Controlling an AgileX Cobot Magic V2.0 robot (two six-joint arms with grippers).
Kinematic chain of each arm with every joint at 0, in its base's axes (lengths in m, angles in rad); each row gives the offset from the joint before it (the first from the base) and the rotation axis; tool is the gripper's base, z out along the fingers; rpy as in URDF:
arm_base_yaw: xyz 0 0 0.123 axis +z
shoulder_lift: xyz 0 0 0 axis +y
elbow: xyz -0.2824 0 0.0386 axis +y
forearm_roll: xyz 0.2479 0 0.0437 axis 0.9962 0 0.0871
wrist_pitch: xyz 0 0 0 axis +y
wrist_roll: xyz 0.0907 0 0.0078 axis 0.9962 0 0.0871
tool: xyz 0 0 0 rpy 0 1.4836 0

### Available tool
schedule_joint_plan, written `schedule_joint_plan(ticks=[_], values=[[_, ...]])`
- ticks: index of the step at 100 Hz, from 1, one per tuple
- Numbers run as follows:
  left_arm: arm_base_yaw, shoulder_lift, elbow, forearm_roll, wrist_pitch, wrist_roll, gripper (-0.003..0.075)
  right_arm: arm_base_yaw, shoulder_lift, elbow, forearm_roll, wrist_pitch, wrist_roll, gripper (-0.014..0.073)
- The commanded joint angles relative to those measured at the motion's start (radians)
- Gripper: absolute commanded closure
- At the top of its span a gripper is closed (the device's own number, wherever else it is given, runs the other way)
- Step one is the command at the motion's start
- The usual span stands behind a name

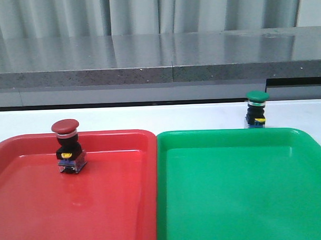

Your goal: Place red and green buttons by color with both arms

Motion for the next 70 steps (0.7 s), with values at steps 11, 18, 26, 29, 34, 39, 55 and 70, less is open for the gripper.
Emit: schedule_joint_plan(ticks=[11, 18, 26, 29, 34, 39, 55, 70], values=[[0.012, -0.086, 0.066, 0.047, -0.086, -0.005, 0.0739, -0.005, -0.022, -0.014, -0.011, -0.082, 0.001, 0.0661], [0.012, -0.139, 0.121, 0.076, -0.086, -0.005, 0.0739, -0.005, -0.022, -0.014, -0.011, -0.082, 0.001, 0.0661], [0.012, -0.195, 0.178, 0.102, -0.086, -0.005, 0.0739, -0.005, -0.022, -0.014, -0.011, -0.082, 0.001, 0.0661], [0.012, -0.22, 0.202, 0.102, -0.086, -0.005, 0.0739, -0.005, -0.022, -0.014, -0.011, -0.082, 0.001, 0.0661], [0.012, -0.254, 0.234, 0.102, -0.086, -0.005, 0.0739, -0.005, -0.022, -0.014, -0.011, -0.082, 0.001, 0.0661], [0.012, -0.287, 0.263, 0.102, -0.086, -0.005, 0.0739, -0.005, -0.022, -0.014, -0.011, -0.082, 0.001, 0.0661], [0.035, -0.388, 0.335, 0.102, -0.086, -0.005, 0.0739, -0.005, -0.022, -0.014, -0.011, -0.082, 0.001, 0.0661], [0.09, -0.457, 0.371, 0.102, -0.086, -0.005, 0.0739, -0.005, -0.022, -0.014, -0.011, -0.082, 0.001, 0.0661]])
